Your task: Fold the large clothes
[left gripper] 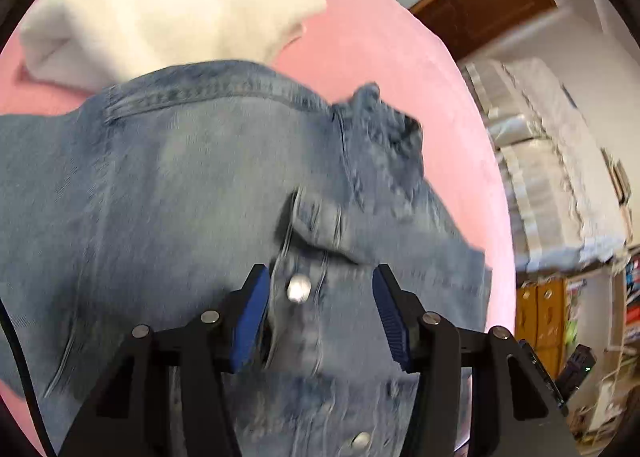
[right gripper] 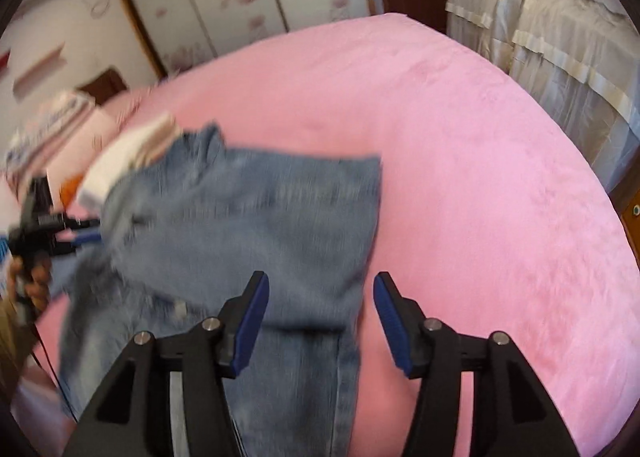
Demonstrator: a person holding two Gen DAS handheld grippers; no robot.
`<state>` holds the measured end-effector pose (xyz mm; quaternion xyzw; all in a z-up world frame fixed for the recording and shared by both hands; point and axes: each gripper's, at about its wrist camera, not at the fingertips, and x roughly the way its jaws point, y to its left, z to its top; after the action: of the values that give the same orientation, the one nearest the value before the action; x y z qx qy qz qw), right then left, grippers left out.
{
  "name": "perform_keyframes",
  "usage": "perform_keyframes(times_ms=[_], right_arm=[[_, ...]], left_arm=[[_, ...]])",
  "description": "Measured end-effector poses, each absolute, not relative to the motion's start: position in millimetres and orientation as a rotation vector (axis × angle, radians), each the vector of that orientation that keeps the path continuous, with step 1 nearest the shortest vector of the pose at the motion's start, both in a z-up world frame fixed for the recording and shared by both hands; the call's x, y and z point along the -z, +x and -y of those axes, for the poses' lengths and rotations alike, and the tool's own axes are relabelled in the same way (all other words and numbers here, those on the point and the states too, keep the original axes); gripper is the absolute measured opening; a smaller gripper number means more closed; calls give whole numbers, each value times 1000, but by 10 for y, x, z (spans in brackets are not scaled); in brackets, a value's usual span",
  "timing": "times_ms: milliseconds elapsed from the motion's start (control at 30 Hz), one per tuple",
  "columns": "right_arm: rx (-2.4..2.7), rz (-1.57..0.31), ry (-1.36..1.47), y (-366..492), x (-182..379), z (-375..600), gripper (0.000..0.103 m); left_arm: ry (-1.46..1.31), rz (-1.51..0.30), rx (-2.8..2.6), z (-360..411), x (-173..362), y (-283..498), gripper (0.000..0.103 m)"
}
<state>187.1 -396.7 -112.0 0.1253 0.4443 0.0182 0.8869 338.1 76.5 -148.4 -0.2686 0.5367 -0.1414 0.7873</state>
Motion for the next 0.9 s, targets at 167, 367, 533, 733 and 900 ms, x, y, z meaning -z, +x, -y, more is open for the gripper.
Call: perform_keyframes(times_ms=[167,367,533,733,900], right_arm=[[34,-970,347,2582,1449,4428,55],[66,-1078,427,3162,1900,4698,55],[46,-1136,318,3258,2105,4506,26],[160,-1042,117,3361,1962,4443,4],[205,-1088,-82,3320,2238,4262,4]], left_arm=[[-593,-1212,282,-532,1721,3825,51],[-572,-1262,316,-243,1936,4029,52],[-414,-1251,317,-17,1847,3917,4],[-365,-1179,223,6,1900,3806,3],[-430,-1164,205,-87,2054,3745,6]])
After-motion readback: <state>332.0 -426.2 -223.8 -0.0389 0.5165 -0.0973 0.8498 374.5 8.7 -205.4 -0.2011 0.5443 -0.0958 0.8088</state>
